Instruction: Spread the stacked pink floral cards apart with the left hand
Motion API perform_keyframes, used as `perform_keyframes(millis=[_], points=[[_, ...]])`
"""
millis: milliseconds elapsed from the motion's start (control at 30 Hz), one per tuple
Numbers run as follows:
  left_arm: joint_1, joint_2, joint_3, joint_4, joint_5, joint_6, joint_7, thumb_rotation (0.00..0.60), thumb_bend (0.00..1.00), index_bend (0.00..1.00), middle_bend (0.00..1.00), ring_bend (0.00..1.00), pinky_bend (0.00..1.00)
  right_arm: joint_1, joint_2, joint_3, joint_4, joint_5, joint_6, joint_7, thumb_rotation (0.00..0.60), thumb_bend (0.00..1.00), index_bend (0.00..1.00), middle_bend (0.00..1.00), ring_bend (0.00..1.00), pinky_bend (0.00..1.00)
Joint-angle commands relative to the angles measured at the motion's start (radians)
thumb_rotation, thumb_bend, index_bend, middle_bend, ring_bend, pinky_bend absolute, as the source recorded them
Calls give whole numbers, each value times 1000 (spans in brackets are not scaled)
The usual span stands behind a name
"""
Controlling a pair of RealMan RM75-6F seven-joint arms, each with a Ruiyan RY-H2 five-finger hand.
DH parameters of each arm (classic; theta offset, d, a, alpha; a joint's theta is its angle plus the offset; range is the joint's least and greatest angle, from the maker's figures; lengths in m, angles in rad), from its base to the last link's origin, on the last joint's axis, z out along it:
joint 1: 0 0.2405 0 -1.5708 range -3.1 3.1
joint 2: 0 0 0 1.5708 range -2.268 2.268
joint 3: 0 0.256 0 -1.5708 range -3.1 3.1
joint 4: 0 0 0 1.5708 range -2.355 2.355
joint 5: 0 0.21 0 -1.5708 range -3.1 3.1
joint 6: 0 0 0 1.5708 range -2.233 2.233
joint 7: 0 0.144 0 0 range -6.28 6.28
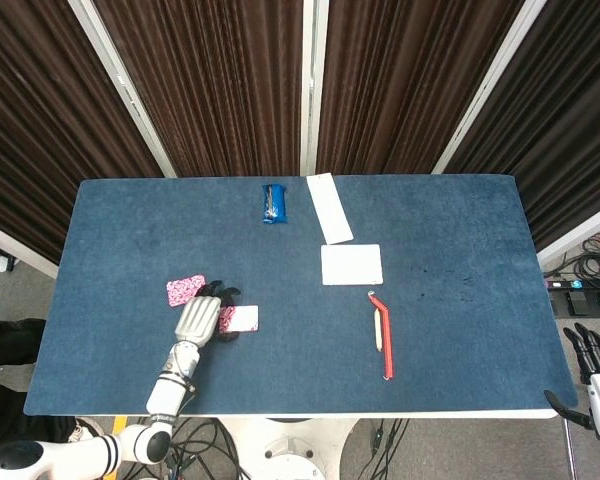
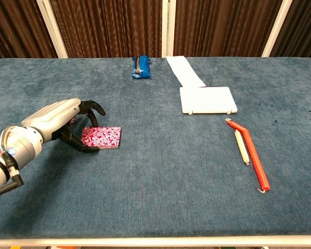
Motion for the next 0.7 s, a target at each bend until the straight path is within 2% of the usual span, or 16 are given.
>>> perform_keyframes(millis=[33, 700], points=[[1, 0, 0, 0, 2, 1, -6, 600, 158, 266, 385, 104, 169, 1, 1, 1, -1, 1, -1, 0, 600, 125, 0, 0, 0, 0], [7, 2, -15, -9, -7, -15, -65, 600, 170, 299, 413, 120, 169, -1, -1, 3, 5, 10, -7, 4, 600, 125, 0, 0, 0, 0]])
